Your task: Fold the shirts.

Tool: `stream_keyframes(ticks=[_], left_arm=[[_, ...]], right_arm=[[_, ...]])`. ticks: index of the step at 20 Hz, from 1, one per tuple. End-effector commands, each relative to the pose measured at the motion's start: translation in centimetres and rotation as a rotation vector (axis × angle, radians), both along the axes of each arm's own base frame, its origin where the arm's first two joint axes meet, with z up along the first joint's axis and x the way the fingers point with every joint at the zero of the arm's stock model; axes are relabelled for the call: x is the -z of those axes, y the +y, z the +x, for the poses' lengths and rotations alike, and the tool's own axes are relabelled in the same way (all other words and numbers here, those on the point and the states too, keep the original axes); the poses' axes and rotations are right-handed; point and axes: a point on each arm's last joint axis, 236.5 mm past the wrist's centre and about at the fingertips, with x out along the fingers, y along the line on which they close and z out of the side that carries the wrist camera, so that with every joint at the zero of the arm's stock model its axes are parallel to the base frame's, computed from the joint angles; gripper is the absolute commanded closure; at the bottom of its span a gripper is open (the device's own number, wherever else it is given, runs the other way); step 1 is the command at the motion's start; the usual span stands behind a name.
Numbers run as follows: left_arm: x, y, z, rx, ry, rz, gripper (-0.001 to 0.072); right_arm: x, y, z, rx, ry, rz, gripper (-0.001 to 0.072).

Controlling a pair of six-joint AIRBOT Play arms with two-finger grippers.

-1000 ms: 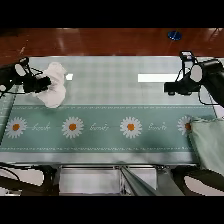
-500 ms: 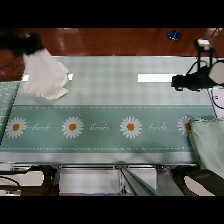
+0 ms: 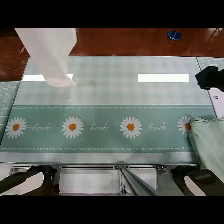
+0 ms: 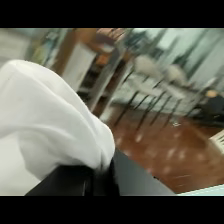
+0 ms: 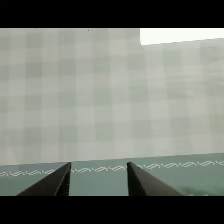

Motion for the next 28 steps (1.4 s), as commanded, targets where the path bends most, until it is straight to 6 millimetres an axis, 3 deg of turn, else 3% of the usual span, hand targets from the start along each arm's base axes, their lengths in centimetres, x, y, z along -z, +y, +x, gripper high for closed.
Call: stream_keyframes(ticks=[1, 3, 5, 7, 9, 11, 13, 17, 20, 21, 22, 23, 25, 26, 28], left_arm=[[-4.8, -4.9, -6.6, 0.165, -0.155, -0.036, 0.0680], [-3.6, -8.8, -8.6, 0.263, -0.166, -0.009, 0.0680], [-0.9, -12.4, -9.4, 0.344, -0.125, -0.008, 0.0680], [4.2, -15.1, -8.7, 0.387, -0.008, -0.021, 0.0680], [11.9, -16.2, -7.6, 0.395, 0.154, 0.006, 0.0681], [20.3, -15.6, -6.7, 0.373, 0.327, 0.044, 0.0680], [28.7, -14.1, -6.8, 0.367, 0.521, 0.089, 0.0680], [43.1, -10.6, -9.1, 0.323, 0.819, 0.229, 0.0680], [51.6, -5.0, -11.1, 0.193, 1.017, 0.439, 0.0680], [53.2, -3.2, -12.0, 0.163, 1.089, 0.499, 0.0678], [53.9, -1.9, -12.6, 0.149, 1.123, 0.548, 0.0553], [53.8, -1.0, -12.8, 0.143, 1.142, 0.565, 0.0240], [51.8, 1.3, -11.7, 0.093, 1.147, 0.583, 0.0201], [50.0, 2.8, -10.4, 0.045, 1.130, 0.570, 0.0201], [46.0, 6.9, -7.3, -0.094, 1.061, 0.499, 0.0201]], right_arm=[[-2.4, 0.0, -1.8, -0.007, -0.074, 0.021, 0.0305], [-2.4, 0.0, -2.0, -0.007, -0.072, 0.021, 0.0304], [-2.2, -0.1, -2.2, -0.006, -0.062, 0.020, 0.0304], [-2.0, -0.1, -2.3, -0.004, -0.054, 0.018, 0.0305], [-1.8, -0.6, -2.5, 0.006, -0.041, 0.001, 0.0305], [-0.9, -0.8, -2.6, 0.011, -0.018, -0.013, 0.0304], [1.1, -0.3, -2.7, -0.007, 0.032, -0.005, 0.0304], [9.1, 1.9, -3.7, -0.062, 0.199, 0.053, 0.0305], [15.4, 2.1, -4.5, -0.019, 0.301, 0.094, 0.0305], [17.2, 2.0, -4.7, -0.006, 0.341, 0.094, 0.0304], [18.2, 2.0, -4.7, -0.001, 0.368, 0.089, 0.0304], [18.6, 2.1, -4.1, 0.000, 0.371, 0.090, 0.0304], [17.5, 0.9, -2.1, 0.045, 0.329, 0.106, 0.0304], [16.2, -0.8, -1.3, 0.097, 0.299, 0.113, 0.0305], [13.3, -6.2, -0.5, 0.246, 0.220, 0.121, 0.0304]])
